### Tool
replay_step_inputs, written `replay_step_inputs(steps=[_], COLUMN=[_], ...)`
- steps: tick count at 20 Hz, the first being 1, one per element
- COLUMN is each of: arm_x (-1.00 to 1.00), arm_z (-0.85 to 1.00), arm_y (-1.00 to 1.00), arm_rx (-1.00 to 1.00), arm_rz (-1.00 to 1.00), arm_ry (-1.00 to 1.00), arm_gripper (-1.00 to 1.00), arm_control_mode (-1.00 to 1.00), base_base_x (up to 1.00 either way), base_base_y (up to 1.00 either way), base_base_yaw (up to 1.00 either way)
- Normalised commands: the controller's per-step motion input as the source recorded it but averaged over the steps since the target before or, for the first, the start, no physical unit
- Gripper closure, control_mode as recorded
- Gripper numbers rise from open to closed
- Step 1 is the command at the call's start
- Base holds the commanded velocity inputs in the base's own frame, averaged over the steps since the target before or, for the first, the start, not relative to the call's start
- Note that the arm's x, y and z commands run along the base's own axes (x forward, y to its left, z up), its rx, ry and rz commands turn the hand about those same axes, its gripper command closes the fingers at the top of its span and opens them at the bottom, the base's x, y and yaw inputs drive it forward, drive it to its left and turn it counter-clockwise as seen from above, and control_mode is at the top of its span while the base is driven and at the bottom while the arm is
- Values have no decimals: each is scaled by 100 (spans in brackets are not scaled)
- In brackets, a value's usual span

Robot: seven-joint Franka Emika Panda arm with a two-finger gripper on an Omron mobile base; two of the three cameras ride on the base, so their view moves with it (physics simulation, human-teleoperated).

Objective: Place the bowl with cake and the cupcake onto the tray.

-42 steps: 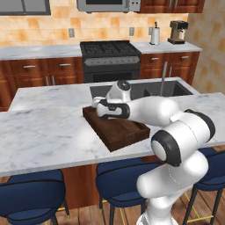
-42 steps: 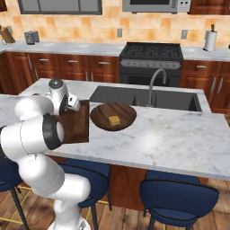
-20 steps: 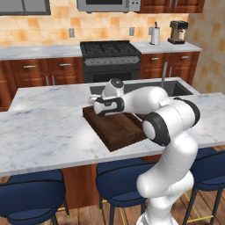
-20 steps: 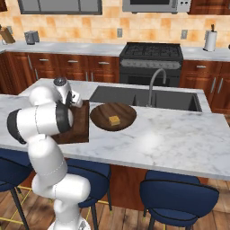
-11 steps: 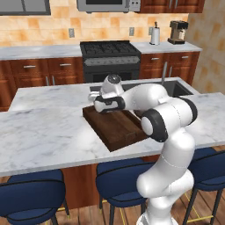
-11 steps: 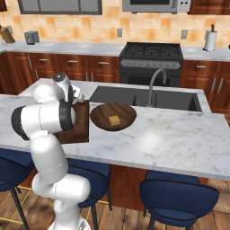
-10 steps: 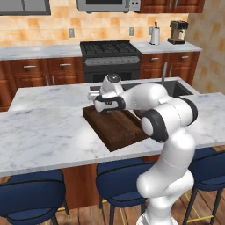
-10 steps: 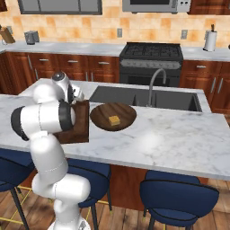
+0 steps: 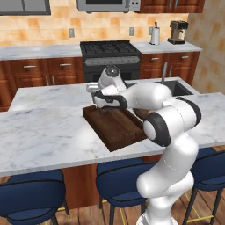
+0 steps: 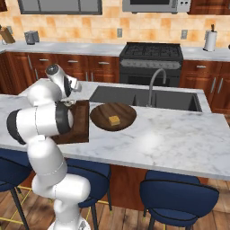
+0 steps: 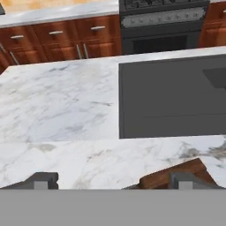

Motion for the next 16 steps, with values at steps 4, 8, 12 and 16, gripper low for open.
replay_step_inputs(steps=[4,8,12,16], arm_x=[-19,-36,-42,-54], arm_z=[4,0,2,0], arm_y=[-21,-37,-45,-42], arm_rx=[0,0,0,0], arm_rz=[0,0,0,0], arm_ry=[-3,-3,-4,-6], arm_gripper=[-100,-100,-100,-100], arm_control_mode=[-100,-100,-100,-100], base_base_x=[0,0,0,0], base_base_y=[0,0,0,0], base_base_yaw=[0,0,0,0])
